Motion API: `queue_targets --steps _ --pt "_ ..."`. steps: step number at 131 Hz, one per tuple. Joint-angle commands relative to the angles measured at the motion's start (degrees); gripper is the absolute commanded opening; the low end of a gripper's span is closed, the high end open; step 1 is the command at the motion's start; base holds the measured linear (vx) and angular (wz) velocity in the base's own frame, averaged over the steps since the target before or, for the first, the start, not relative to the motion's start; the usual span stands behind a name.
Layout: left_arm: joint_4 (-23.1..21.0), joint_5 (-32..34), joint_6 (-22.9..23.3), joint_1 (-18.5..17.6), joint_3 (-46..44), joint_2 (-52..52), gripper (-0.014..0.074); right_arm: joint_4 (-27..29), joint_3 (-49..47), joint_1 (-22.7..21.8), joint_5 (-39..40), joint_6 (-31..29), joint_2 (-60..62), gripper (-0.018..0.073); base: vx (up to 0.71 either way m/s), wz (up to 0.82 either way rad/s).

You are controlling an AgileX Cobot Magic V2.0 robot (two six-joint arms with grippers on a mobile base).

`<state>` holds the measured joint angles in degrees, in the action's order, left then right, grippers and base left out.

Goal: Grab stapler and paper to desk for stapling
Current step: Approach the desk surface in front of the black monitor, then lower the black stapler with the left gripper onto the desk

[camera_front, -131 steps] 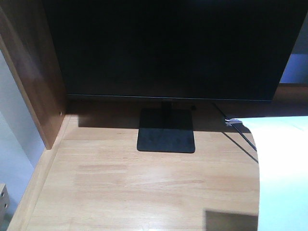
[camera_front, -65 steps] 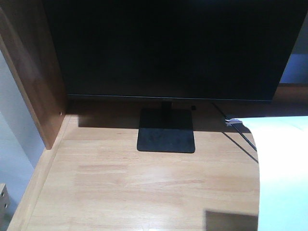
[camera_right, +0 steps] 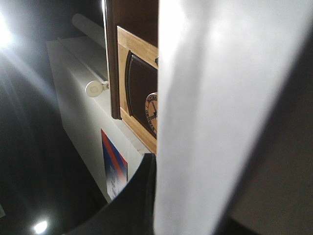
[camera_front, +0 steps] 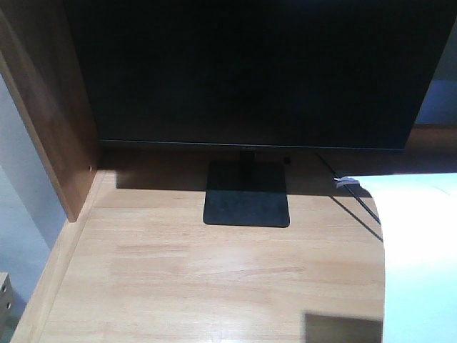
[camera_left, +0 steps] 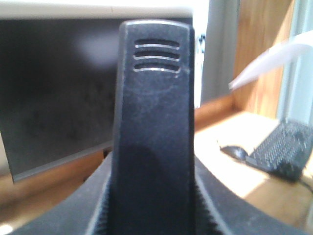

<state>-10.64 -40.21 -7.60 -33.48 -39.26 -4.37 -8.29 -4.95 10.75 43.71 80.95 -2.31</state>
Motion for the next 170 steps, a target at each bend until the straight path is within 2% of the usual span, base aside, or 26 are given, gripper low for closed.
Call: queue_targets --steps 1,17,35,36,49,50,63,64,77,78,87,88,91,92,93,94,101,102,103,114,117,130,152,170 --pt "-0.92 7.87 -0.02 -0.19 -1.35 -4.66 -0.0006 -0.17 -1.41 -0.25 2.54 -0.52 -0.77 -0.0007 0.00 0.00" --pt "-1.51 11.35 -1.88 -0.19 -1.35 -10.94 -0.0006 -0.17 -1.41 -0.25 2.54 -0.52 -0.77 -0.0007 0.00 0.00" --pt "-7.30 16.69 -11.76 -0.19 -1.35 -19.29 -0.0006 -0.17 -1.41 -0.25 2.54 -0.52 -0.77 -0.0007 0.00 0.00" --pt "-8.59 17.21 -13.66 -0.19 -1.35 -20.18 -0.0006 -0.17 -1.41 -0.25 2.54 -0.52 -0.77 -0.0007 0.00 0.00" --pt "-14.06 19.87 -21.50 -0.19 -1.35 -26.16 -0.0006 -0.17 -1.41 -0.25 2.54 -0.52 -0.77 -0.0007 0.00 0.00" --pt "-15.66 20.17 -23.52 -0.19 -1.35 -27.09 -0.0006 -0.17 -1.41 -0.25 2.54 -0.52 -0.77 -0.0007 0.00 0.00" --pt "-22.61 21.55 -32.07 -0.19 -1.35 -33.13 -0.0006 -0.17 -1.41 -0.25 2.54 -0.52 -0.77 -0.0007 0.00 0.00" --pt "-24.51 21.71 -34.42 -0.19 -1.35 -34.06 -0.0006 -0.17 -1.41 -0.25 2.54 -0.52 -0.77 -0.0007 0.00 0.00" --pt "-32.06 21.80 -44.33 -0.19 -1.35 -39.61 -0.0006 -0.17 -1.41 -0.25 2.54 -0.52 -0.77 -0.0007 0.00 0.00" --pt "-34.01 21.80 -46.94 -0.19 -1.35 -40.38 -0.0006 -0.17 -1.41 -0.25 2.60 -0.52 -0.77 -0.0007 0.00 0.00" --pt "-38.50 21.75 -53.11 -0.08 -1.35 -43.64 -0.0006 -0.17 -1.41 -0.25 2.60 -0.52 -0.77 -0.0007 0.00 0.00" --pt "-40.42 21.60 -55.82 -0.01 -1.35 -44.41 -0.0006 -0.17 -1.41 -0.25 2.54 -0.52 -0.77 -0.0007 0.00 0.00" --pt "-41.66 21.53 -57.60 0.00 -1.35 -45.54 -0.0006 -0.17 -1.41 -0.25 2.54 -0.52 -0.77 -0.0007 0.00 0.00" --pt "-43.46 21.47 -60.20 0.00 -1.35 -46.26 -0.0006 -0.17 -1.41 -0.25 2.54 -0.52 -0.77 -0.0007 0.00 0.00" --pt "-42.89 21.45 -59.34 0.00 -1.35 -45.90 -0.0006 -0.17 -1.41 -0.25 2.54 -0.52 -0.77 -0.0007 0.00 0.00" --pt "-44.59 21.38 -61.96 0.00 -1.35 -46.96 -0.0006 -0.17 -1.41 -0.25 2.54 -0.52 -0.77 -0.0007 0.00 0.00" --pt "-47.28 21.18 -66.28 0.00 -1.35 -49.03 -0.0006 -0.17 -1.41 -0.25 2.54 -0.52 -0.77 -0.0007 0.00 0.00" --pt "-48.80 21.03 -68.84 0.05 -1.35 -49.69 -0.0006 -0.17 -1.41 -0.25 2.54 -0.52 -0.77 -0.0007 0.00 0.00" --pt "-48.80 21.03 -68.84 0.05 -1.35 -49.69 -0.0006 -0.17 -1.41 -0.25 2.54 -0.52 -0.77 -0.0007 0.00 0.00" --pt "-54.72 18.66 -79.31 1.44 -1.35 -53.62 -0.0006 -0.17 -1.41 -0.25 2.54 -0.52 -0.77 -0.0007 0.00 0.00" --pt "-56.04 17.96 -80.82 1.86 -1.35 -54.21 -0.0006 -0.17 -1.41 -0.25 2.54 -0.52 -0.77 -0.0007 0.00 0.00" --pt "-60.93 10.79 -91.56 5.66 -1.35 -58.51 -0.0006 -0.17 -1.41 -0.25 2.54 -0.52 -0.77 -0.0007 0.00 0.00" --pt "-63.84 -0.61 -103.97 12.31 -1.41 -64.42 -0.0006 -0.17 -1.41 -0.25 2.54 -0.52 -0.77 -0.0007 0.00 0.00" --pt "-64.05 -5.15 -112.30 16.34 -1.76 -70.12 -0.0006 -0.17 -1.41 -0.25 2.54 -0.52 -0.77 -0.0007 0.00 0.00"
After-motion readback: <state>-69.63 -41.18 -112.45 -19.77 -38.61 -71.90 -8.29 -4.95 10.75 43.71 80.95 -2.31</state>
